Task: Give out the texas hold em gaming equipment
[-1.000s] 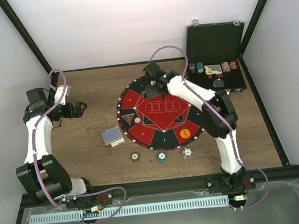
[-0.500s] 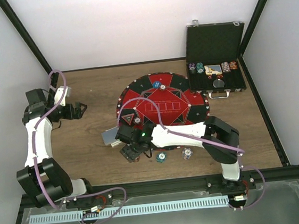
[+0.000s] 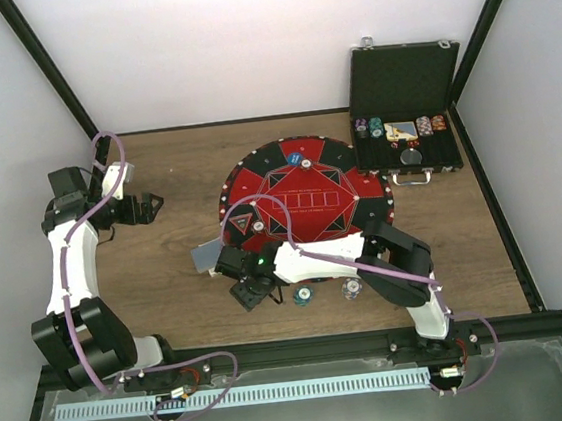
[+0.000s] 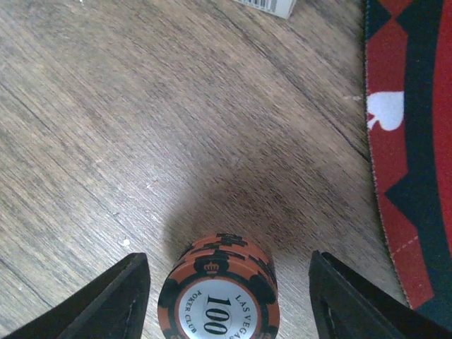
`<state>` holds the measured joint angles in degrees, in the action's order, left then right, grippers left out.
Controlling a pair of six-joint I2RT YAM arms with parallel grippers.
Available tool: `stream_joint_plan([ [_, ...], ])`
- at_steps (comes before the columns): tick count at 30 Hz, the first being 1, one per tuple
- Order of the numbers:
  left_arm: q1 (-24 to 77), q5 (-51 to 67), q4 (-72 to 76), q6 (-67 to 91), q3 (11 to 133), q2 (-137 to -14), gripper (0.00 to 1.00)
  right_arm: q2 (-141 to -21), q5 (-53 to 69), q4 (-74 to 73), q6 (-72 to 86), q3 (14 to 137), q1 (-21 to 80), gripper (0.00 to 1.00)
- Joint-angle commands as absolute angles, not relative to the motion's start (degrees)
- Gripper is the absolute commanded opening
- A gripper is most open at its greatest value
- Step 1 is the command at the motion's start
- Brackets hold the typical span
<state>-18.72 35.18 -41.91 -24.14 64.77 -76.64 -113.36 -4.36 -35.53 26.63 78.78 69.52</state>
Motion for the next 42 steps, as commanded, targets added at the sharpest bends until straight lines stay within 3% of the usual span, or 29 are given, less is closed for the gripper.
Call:
stream_joint_plan([
  [1,-19.1,35.6,-42.2,-24.9,64.6,-75.3,1.00,-113.7,-5.2,-35.5,26.9,79.2,69.8,0.60],
  [5,-19.1,35.6,-42.1,-24.7,64.9,-75.4,1.00,-113.7,-5.3,-35.6,27.0,79.2,69.8,0.55],
  [31,-19.1,35.8,-42.2,-24.5,65.7,-75.4,1.00,-114.7,-6.2,-36.6,26.7,79.3,70.4,0.57],
  [42,-19.0,35.6,-42.0,-24.5,65.7,-75.4,1.00,-114.3,-7.3,-37.0,26.8,79.5,70.5,0.39],
])
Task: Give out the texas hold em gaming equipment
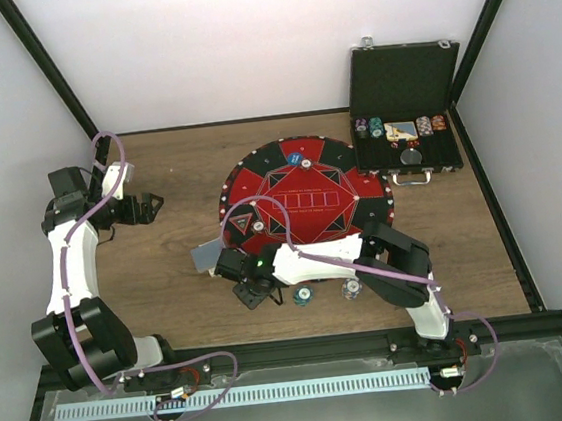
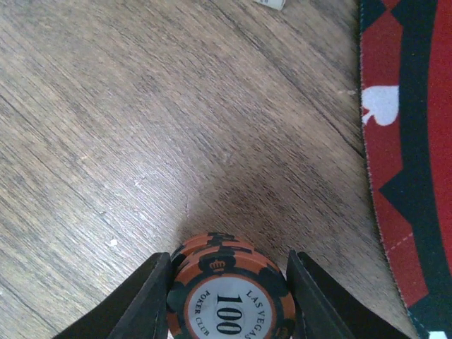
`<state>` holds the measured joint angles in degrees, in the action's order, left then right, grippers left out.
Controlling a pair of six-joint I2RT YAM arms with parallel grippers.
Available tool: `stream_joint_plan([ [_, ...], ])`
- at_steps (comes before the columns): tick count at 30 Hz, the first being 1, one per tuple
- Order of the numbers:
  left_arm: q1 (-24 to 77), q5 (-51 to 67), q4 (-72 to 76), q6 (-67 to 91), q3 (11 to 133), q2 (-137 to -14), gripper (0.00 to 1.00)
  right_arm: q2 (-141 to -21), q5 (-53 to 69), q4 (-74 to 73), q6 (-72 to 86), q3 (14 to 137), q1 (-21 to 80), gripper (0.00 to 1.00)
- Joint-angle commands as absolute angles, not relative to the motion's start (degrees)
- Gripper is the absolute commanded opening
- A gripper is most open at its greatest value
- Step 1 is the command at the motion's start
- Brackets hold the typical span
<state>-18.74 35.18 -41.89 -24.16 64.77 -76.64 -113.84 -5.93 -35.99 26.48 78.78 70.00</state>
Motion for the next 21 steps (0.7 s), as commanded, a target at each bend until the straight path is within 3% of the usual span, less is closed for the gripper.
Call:
stream_joint_plan([
  [1,-19.1,35.6,-42.0,-24.5,65.7,-75.5,1.00,-114.1,-7.4,-37.1,26.8,79.7,70.6,0.37],
  [13,-19.1,35.7,-42.5,-24.6,66.0,-75.4,1.00,-107.8,-12.6,-43.3,27.0,83.3,69.3,0.29],
  [21,-19.1,35.8,-42.5,-24.6,66.1,-75.2,1.00,-96.1,-13.8,-42.2,25.9,71.1,56.0,0.26],
])
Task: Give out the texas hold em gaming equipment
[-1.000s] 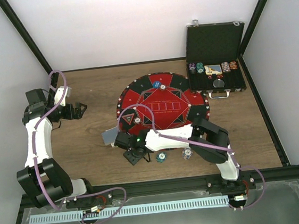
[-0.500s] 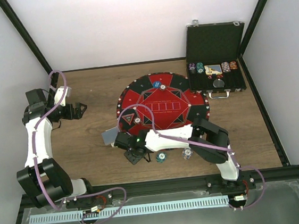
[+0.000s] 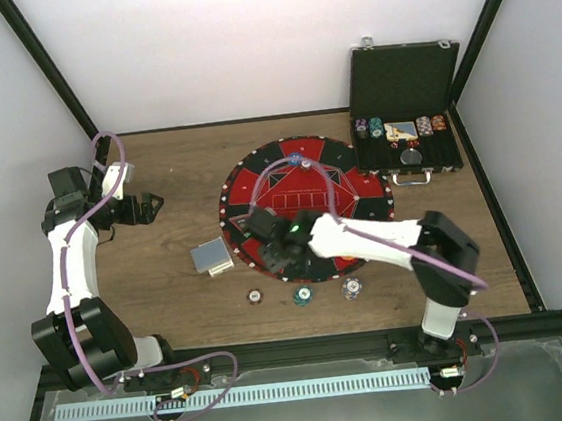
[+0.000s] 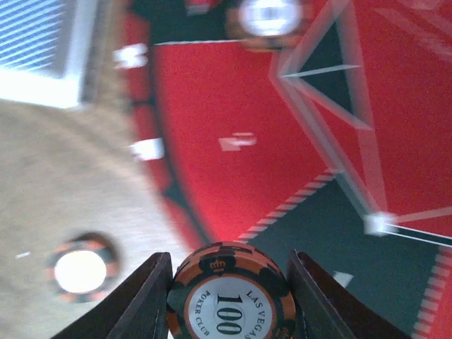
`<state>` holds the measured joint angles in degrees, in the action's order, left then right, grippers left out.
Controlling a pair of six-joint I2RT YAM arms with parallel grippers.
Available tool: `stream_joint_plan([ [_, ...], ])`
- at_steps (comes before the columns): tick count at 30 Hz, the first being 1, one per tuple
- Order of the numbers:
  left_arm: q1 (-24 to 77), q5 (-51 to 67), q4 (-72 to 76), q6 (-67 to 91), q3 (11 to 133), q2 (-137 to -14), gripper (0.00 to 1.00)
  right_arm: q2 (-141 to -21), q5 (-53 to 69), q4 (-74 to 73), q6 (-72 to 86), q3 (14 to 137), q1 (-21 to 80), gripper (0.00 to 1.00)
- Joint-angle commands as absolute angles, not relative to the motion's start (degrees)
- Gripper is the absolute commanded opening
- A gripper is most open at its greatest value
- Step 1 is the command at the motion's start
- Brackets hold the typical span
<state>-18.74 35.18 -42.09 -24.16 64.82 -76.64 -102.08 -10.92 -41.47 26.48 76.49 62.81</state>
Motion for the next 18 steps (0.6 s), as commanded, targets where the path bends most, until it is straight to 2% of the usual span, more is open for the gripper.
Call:
stream_joint_plan([
  [1,-19.1,35.8,-42.5,-24.6,66.1,-75.2,1.00,-95.0,-13.9,-41.5,25.5,69.2,53.9,0.25],
  [9,-19.1,36.1,-42.4,-24.5,65.9,-75.3,1.00,-91.6,-13.4,-35.9,23.2,59.2,42.8,0.24],
  [18,-19.1,35.9,-42.5,-24.8,66.0,-75.2,1.00,-95.1,-11.6,-32.3,22.6,58.2,41.0,0.24],
])
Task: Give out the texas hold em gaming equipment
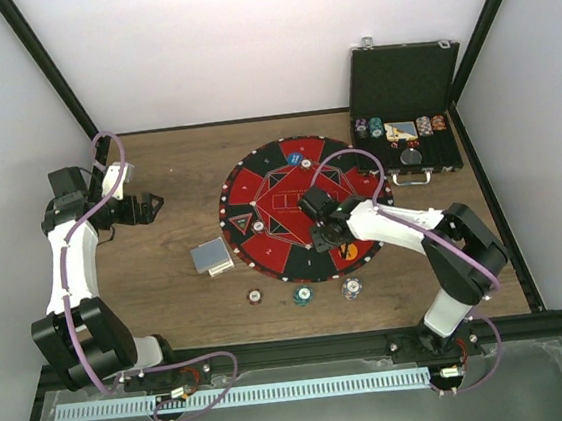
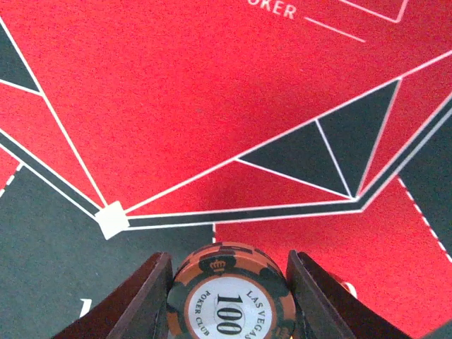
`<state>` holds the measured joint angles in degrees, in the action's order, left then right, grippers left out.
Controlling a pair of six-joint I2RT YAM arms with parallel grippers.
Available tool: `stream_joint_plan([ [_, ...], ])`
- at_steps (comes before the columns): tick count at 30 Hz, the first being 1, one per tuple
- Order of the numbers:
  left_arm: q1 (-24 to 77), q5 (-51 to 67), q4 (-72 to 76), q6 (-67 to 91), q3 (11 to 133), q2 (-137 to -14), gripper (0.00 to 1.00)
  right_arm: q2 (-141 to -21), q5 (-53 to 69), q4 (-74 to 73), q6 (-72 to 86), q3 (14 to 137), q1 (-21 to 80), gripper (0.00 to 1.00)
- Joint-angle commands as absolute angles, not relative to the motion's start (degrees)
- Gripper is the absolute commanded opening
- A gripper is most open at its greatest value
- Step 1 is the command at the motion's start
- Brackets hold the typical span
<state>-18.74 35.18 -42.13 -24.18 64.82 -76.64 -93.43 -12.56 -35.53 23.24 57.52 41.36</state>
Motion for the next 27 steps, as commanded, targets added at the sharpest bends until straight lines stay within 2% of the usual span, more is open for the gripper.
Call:
stream_joint_plan([
  [1,-19.1,35.8,-42.5,-24.8,66.0,-75.2,1.00,-95.4,-11.5,-32.1,22.7,58.4,41.0,0.24],
  [14,-19.1,36.0,-43.1,-25.4,66.0,-75.2,1.00,-97.7,-12.6,-32.2,23.2,56.9,41.0,0.27],
  [17,-19.1,36.2,-43.2,-25.4,66.0,-75.4,1.00,-97.3,-12.4,-33.0,23.1,57.2,41.0,0.50],
  [19,-19.1,36.4,-43.3,-25.3,66.1,-75.5,1.00,-97.0,-12.2,-34.0,22.7,58.1,41.0,0.60],
  [22,-19.1,36.6,-43.6,-25.8,66.2,-75.5,1.00,-95.1,-12.5,-36.1,22.6,60.4,41.6,0.67],
  [27,-19.1,36.5,-43.6,-25.8,66.1,-75.8,1.00,-91.2,-12.7,-40.6,24.6,65.1,47.3,0.68],
])
